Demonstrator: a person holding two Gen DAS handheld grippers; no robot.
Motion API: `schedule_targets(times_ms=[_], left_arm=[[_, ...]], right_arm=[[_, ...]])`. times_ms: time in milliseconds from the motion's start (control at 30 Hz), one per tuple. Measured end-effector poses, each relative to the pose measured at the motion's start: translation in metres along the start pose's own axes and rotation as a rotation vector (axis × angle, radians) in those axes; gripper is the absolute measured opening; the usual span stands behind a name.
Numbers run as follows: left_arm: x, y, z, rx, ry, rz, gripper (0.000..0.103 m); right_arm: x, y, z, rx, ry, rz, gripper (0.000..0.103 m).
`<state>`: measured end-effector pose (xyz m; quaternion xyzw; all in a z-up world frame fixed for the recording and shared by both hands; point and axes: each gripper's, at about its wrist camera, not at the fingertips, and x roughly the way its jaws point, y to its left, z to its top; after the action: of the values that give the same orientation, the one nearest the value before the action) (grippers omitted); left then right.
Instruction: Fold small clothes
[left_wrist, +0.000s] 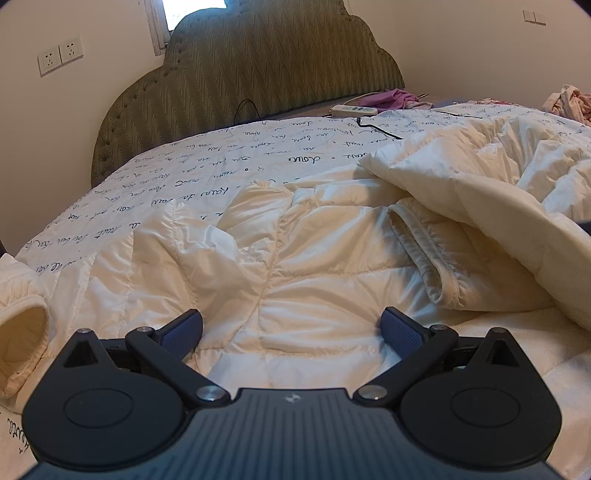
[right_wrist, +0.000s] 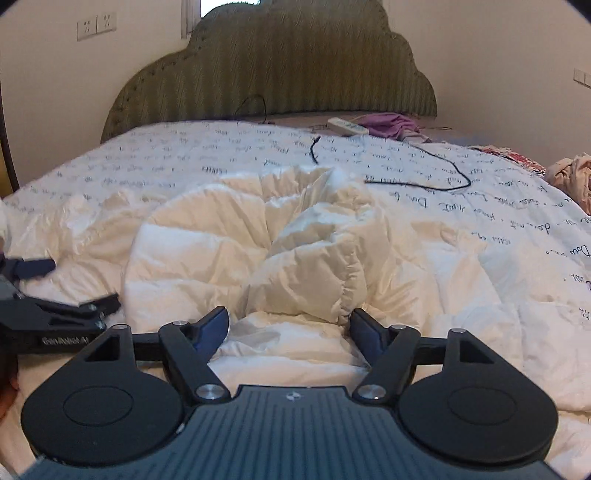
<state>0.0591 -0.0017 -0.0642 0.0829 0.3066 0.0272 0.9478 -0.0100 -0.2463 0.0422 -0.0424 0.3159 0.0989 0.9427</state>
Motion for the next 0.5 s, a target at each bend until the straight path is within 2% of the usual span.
schedule_targets(times_ms=[100, 267, 400, 500], left_arm=[[0.000, 0.000, 0.000, 0.001, 0.000, 0.000, 0.103], [0.000, 0.000, 0.000, 0.001, 0.000, 0.001, 0.103], [-0.001, 0.000, 0.000, 0.003, 0.001, 0.003, 0.103], [-0.001, 0.000, 0.000, 0.003, 0.001, 0.003, 0.103]], right_arm=[[-0.010, -0.001, 0.009, 0.038, -0.064, 0.038, 0.078], [0.021, 0.011, -0.017, -0.017, 0.067, 0.023, 0.084], [0.023, 0.027, -0.029, -0.098, 0.041, -0.024, 0.088], [0.024, 0.030, -0.031, -0.107, 0.036, -0.032, 0.089]])
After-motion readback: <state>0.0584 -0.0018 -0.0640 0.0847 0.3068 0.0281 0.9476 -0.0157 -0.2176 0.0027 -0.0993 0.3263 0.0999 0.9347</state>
